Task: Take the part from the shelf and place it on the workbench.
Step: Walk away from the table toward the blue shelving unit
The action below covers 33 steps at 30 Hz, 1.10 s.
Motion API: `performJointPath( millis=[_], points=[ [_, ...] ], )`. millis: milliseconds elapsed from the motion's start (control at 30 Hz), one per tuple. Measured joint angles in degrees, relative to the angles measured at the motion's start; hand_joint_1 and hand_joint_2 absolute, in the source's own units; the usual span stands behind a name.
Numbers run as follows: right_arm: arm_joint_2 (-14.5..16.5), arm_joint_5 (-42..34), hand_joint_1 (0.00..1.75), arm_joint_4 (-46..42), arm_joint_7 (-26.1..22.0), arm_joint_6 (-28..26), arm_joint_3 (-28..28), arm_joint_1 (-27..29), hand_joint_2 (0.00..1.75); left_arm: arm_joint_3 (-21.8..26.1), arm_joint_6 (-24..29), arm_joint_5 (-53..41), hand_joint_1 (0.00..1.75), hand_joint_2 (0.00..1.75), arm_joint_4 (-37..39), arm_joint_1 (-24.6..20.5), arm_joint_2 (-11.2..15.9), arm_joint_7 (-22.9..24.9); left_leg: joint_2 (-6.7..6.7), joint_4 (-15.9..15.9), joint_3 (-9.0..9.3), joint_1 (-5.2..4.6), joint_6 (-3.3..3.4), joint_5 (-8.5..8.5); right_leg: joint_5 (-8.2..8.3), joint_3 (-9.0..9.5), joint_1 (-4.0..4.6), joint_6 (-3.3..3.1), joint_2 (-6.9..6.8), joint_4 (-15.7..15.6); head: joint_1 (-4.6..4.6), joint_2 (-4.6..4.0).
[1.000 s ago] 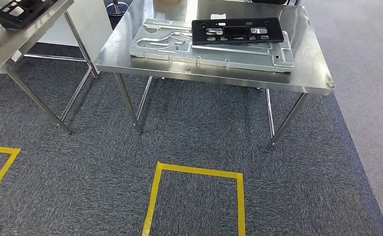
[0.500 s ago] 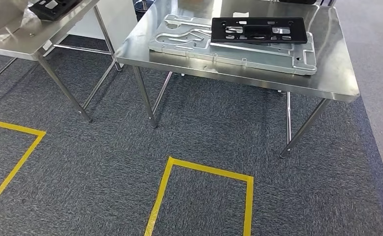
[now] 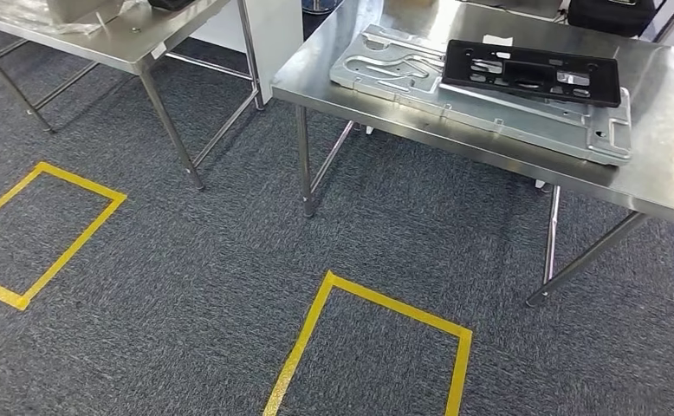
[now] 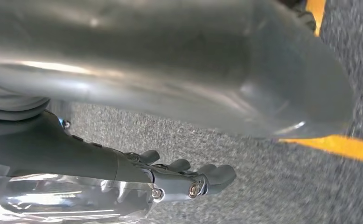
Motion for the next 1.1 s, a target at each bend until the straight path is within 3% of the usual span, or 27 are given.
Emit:
performJointPath(
  millis=[33, 100, 167, 233, 267, 333, 400, 433, 467, 500, 533, 633, 700, 767, 833, 900, 967, 1000, 1033, 1100],
  points=[
    [0.0, 0.4, 0.0, 0.1, -0.1, 0.2, 0.2, 0.0, 0.0, 0.0, 0.0, -0.1, 0.0, 0.0, 0.0, 0.0, 0.0, 0.0, -0.74, 0.1, 0.02, -0.01, -0.07, -0.02, 2.08, 1.43, -0.01, -0.15, 0.34, -3.1, 0.01, -0.01],
    [0.0, 1.1, 0.0, 0.3, -0.1, 0.5, 0.7, 0.0, 0.0, 0.0, 0.0, -0.2, 0.0, 0.0, 0.0, -0.1, 0.0, 0.0, -2.12, 0.6, -0.16, -0.05, -0.39, -0.16, 5.65, 4.95, -0.08, -0.61, 2.71, -10.9, 0.0, -0.01],
    [0.0, 1.5, 0.0, 0.5, -0.1, 0.8, 1.2, 0.0, 0.0, 0.0, 0.0, -0.3, 0.0, 0.0, 0.0, -0.1, 0.0, 0.0, -3.29, 1.0, -0.65, -0.05, -1.05, -0.17, 6.61, 6.53, -0.03, -0.98, 4.41, -14.8, -0.03, -0.01],
    [0.0, 1.9, 0.0, 0.7, 0.1, 1.0, 1.6, -0.2, 0.0, 0.1, 0.0, -0.3, 0.0, 0.0, 0.0, -0.1, 0.1, 0.0, -4.44, 0.9, -1.05, 0.01, -1.85, 0.04, 6.66, 6.64, -0.02, -1.39, 3.53, -15.1, -0.03, 0.0],
    [0.0, 2.0, 0.0, 0.8, 0.3, 1.2, 1.8, -0.2, 0.0, 0.1, 0.0, -0.3, 0.0, 0.0, 0.0, 0.0, 0.2, 0.1, -4.04, 1.1, -1.24, -0.02, -2.2, -0.15, 6.81, 6.78, -0.14, -1.72, 2.85, -15.4, -0.05, 0.0],
    [0.0, 2.2, 0.0, 1.0, 0.8, 1.5, 2.1, -0.1, 0.0, 0.2, -0.1, -0.3, 0.0, 0.0, 0.0, 0.0, 0.3, 0.2, -1.41, 4.1, -2.62, -0.09, -2.85, -2.16, 7.09, 7.02, -0.4, -2.46, 1.29, -16.0, -0.38, 0.0],
    [0.0, 2.3, 0.0, 1.2, 1.1, 1.8, 2.3, 0.0, 0.0, 0.2, -0.2, -0.3, 0.0, 0.0, 0.0, -0.2, 0.3, 0.3, 1.43, 11.3, -6.02, 0.2, -3.48, -6.09, 7.05, 6.99, -0.22, -2.85, -0.4, -16.1, -0.68, 0.0],
    [0.0, 2.3, 0.0, 1.3, 1.2, 1.8, 2.3, 0.1, 0.0, 0.2, -0.2, -0.3, 0.0, 0.0, 0.0, -0.2, 0.3, 0.3, 1.99, 15.1, -7.78, 0.37, -3.76, -7.68, 6.98, 6.92, -0.15, -2.9, -1.29, -16.0, -0.68, 0.0],
    [0.0, 2.4, 0.0, 1.3, 1.3, 1.8, 2.3, 0.1, 0.0, 0.3, -0.2, -0.3, 0.0, 0.0, 0.0, -0.2, 0.4, 0.3, 2.18, 17.2, -8.72, 0.52, -3.96, -8.22, 6.91, 6.88, -0.11, -2.89, -2.07, -16.0, -0.69, 0.0],
    [0.0, 2.4, 0.0, 1.4, 1.3, 1.8, 2.3, 0.0, 0.0, 0.3, -0.2, -0.3, 0.0, 0.0, 0.0, -0.1, 0.4, 0.3, 2.31, 17.2, -8.58, 0.65, -4.08, -7.65, 6.82, 6.88, -0.11, -2.81, -2.79, -15.9, -0.7, 0.0],
    [0.0, 2.4, 0.0, 1.5, 1.4, 1.8, 2.4, 0.0, 0.0, 0.3, -0.2, -0.3, 0.0, 0.0, 0.0, 0.0, 0.5, 0.3, 2.56, 15.0, -7.32, 0.73, -4.12, -6.18, 6.7, 6.95, -0.13, -2.7, -3.44, -15.8, -0.7, 0.0],
    [0.0, 2.5, 0.0, 1.6, 1.4, 2.1, 2.5, -0.1, 0.0, 0.3, -0.3, -0.4, 0.0, 0.0, 0.0, -0.1, 0.6, 0.4, 5.3, 3.5, -1.26, 0.51, -3.67, -1.58, 6.19, 7.49, 0.07, -2.02, -5.21, -15.6, -0.68, 0.0],
    [0.0, 2.7, 0.0, 1.7, 1.5, 2.2, 2.6, -0.1, 0.0, 0.3, -0.3, -0.6, 0.0, 0.0, 0.0, -0.2, 0.7, 0.5, 5.92, 1.1, -0.3, 0.13, -2.97, -1.25, 5.98, 7.76, 0.37, -1.4, -6.19, -15.6, -0.55, 0.0],
    [0.0, 2.9, 0.0, 1.7, 1.5, 2.5, 2.8, -0.4, 0.0, 0.3, -0.2, -0.8, 0.0, 0.0, 0.0, 0.0, 0.7, 0.6, 4.74, 1.0, -0.45, 0.16, -2.2, -0.97, 5.75, 7.98, 0.3, -0.66, -6.67, -15.5, -0.47, 0.0],
    [0.0, 3.3, 0.0, 1.7, 1.5, 2.9, 2.9, -0.5, 0.0, 0.3, -0.2, -0.8, 0.0, 0.0, 0.0, 0.1, 0.7, 0.8, 3.71, 0.7, -0.36, 0.31, -1.44, -0.58, 4.14, 7.33, 0.03, -0.04, -4.42, -13.7, -0.37, 0.0],
    [0.0, 3.9, 0.0, 1.7, 1.3, 3.0, 3.1, -0.5, 0.0, 0.4, -0.4, -0.7, 0.0, 0.0, 0.0, -0.1, 0.8, 1.0, 2.67, 0.6, -0.52, 0.29, -0.93, -0.27, 0.5, 4.26, -0.08, 0.13, -1.28, -7.3, -0.21, 0.01],
    [0.0, 4.5, 0.0, 1.7, 1.0, 3.1, 3.4, -0.5, 0.0, 0.4, -0.8, -0.5, 0.0, 0.0, 0.0, -0.3, 1.0, 1.0, 1.32, 0.7, -0.74, 0.1, -0.71, -0.14, -2.0, 0.55, -0.03, 0.06, -0.29, -0.2, -0.16, 0.01],
    [0.0, 4.7, 0.0, 1.7, 0.9, 3.1, 3.6, -0.5, 0.0, 0.5, -1.0, -0.4, 0.0, 0.0, 0.0, -0.3, 1.1, 1.0, 0.54, 0.7, -0.76, 0.0, -0.68, -0.12, -1.63, -0.27, 0.0, -0.03, -0.16, 1.0, -0.17, 0.01],
    [0.0, 4.8, 0.0, 1.7, 0.8, 3.1, 3.8, -0.5, 0.0, 0.5, -1.1, -0.3, 0.0, 0.0, 0.0, -0.3, 1.1, 1.0, -0.27, 0.8, -0.71, -0.07, -0.68, -0.13, -0.05, 0.07, 0.01, -0.2, 0.01, -0.3, -0.17, 0.0],
    [0.0, 5.0, 0.0, 1.7, 0.3, 3.1, 4.0, -0.5, 0.0, 0.6, -1.2, -0.2, 0.0, 0.0, 0.0, -0.3, 1.2, 1.0, -1.9, 1.0, -0.66, -0.1, -0.78, -0.19, 4.35, 2.98, 0.03, -0.77, 1.65, -7.4, -0.16, 0.0]
  ],
)
